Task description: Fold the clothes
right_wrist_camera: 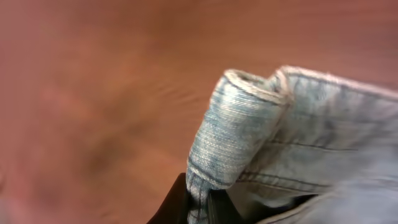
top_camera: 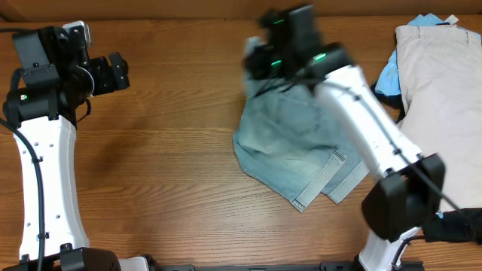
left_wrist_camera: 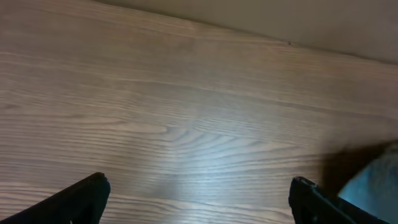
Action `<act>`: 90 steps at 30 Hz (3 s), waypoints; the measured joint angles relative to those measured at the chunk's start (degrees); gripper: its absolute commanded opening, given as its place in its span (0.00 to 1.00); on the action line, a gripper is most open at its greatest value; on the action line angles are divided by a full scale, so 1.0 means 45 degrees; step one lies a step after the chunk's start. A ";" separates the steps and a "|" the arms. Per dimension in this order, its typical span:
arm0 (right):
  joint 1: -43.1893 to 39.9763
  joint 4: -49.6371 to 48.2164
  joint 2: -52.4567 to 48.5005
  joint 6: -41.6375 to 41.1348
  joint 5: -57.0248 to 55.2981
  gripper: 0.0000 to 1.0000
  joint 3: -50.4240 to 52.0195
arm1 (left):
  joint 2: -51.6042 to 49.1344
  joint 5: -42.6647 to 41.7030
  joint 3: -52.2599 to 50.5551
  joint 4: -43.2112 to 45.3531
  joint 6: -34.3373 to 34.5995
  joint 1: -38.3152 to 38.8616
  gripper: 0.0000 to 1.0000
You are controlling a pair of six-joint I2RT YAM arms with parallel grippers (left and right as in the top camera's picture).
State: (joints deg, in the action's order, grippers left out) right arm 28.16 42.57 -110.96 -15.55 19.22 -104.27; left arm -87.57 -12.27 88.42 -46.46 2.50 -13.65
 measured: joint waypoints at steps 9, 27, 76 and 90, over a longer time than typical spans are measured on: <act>0.5809 -0.0253 -0.0228 -0.0359 0.0049 0.43 0.0000 | 0.0000 0.1132 0.0010 0.0228 -0.0029 -0.1175 1.00; 0.2191 0.4828 0.0151 -0.0316 -0.1117 0.67 0.0000 | 0.0000 0.0029 0.0015 -0.0758 -0.1083 -0.1666 0.99; -0.0772 0.2560 0.0092 0.2176 -0.2890 0.26 0.5780 | -0.2963 -0.0374 0.0015 -0.1982 -0.1593 0.0209 0.97; -0.0787 0.2982 0.0092 0.4794 -0.1948 0.64 0.5479 | -0.2963 -0.0374 0.0015 -0.1807 -0.1593 0.0204 0.98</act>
State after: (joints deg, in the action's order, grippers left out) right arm 24.62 55.99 -110.54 6.02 10.46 -79.61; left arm -100.90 -13.96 88.49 -54.59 -4.67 -12.73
